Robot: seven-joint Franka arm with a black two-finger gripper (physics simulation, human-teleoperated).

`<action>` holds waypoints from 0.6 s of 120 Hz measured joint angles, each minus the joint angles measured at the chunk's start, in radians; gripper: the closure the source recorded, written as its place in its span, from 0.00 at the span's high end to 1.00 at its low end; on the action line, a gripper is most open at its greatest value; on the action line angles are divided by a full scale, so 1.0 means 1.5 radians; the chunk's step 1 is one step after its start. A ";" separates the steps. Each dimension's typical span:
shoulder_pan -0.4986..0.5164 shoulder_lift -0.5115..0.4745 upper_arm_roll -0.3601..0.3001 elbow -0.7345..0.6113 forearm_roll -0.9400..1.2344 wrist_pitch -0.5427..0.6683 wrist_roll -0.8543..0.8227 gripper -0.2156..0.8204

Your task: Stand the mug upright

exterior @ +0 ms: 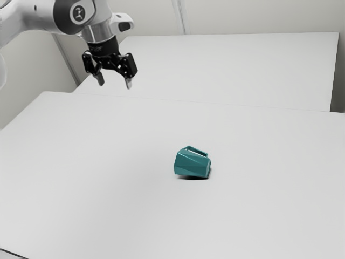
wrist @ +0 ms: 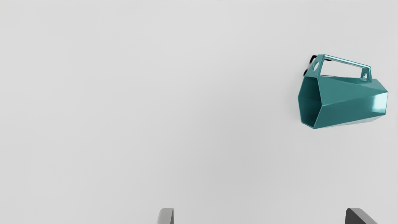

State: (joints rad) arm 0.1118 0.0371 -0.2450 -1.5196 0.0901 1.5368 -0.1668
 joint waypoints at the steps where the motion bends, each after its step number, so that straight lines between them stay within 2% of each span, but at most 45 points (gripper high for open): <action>1: -0.001 0.000 0.000 0.000 0.000 0.001 0.000 0.79; 38: 0.001 0.000 0.000 -0.003 -0.013 0.024 -0.001 0.79; 58: 0.021 -0.017 0.000 -0.081 -0.105 0.070 -0.014 0.79; 72: 0.033 -0.004 0.001 -0.133 -0.190 0.109 -0.026 0.79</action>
State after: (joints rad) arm 0.1618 0.0307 -0.2440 -1.7194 -0.1948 1.7007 -0.2051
